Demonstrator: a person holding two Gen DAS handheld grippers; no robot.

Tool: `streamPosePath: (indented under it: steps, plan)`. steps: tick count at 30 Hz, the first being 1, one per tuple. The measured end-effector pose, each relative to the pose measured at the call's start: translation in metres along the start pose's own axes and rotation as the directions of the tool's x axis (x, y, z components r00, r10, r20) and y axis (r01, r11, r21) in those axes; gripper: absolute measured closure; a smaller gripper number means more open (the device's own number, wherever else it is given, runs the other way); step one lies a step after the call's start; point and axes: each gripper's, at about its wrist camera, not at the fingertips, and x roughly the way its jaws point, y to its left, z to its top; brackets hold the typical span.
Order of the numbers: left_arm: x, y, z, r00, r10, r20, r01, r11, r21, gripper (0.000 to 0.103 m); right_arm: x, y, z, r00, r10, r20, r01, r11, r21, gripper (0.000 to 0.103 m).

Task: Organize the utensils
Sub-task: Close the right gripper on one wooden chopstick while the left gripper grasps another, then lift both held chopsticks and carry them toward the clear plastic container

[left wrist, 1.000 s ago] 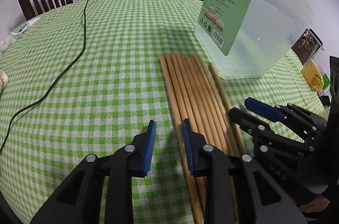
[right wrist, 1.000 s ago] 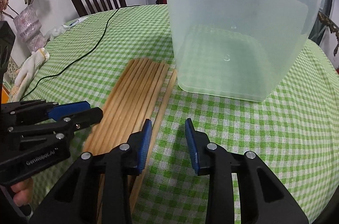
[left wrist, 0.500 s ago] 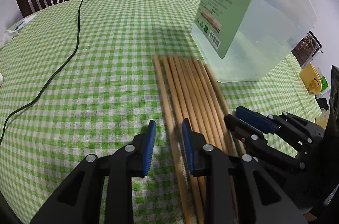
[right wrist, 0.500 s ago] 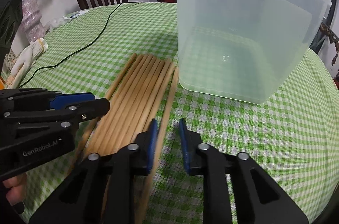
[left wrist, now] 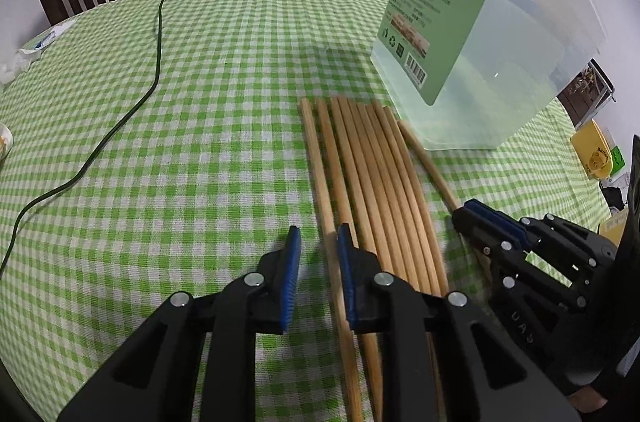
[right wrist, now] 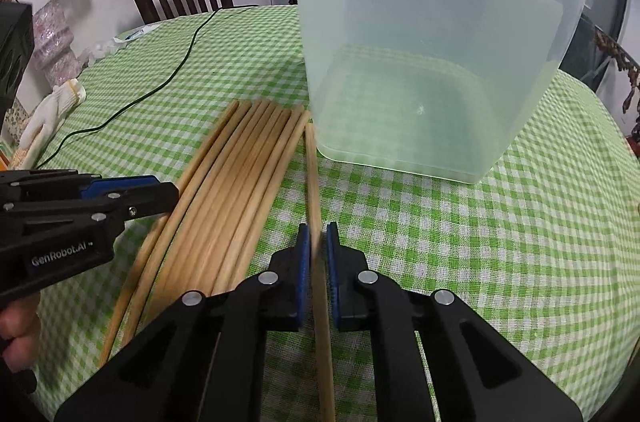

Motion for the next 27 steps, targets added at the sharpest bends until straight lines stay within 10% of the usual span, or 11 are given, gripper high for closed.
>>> streamPosePath:
  steps: [27]
  plan:
    - [-0.016,-0.011,0.002,0.999,0.007,0.05,-0.004,0.998,-0.062,0.1,-0.019,-0.005,-0.007,0.995,0.07,0.068,-0.071,0.997,0.014,0.097]
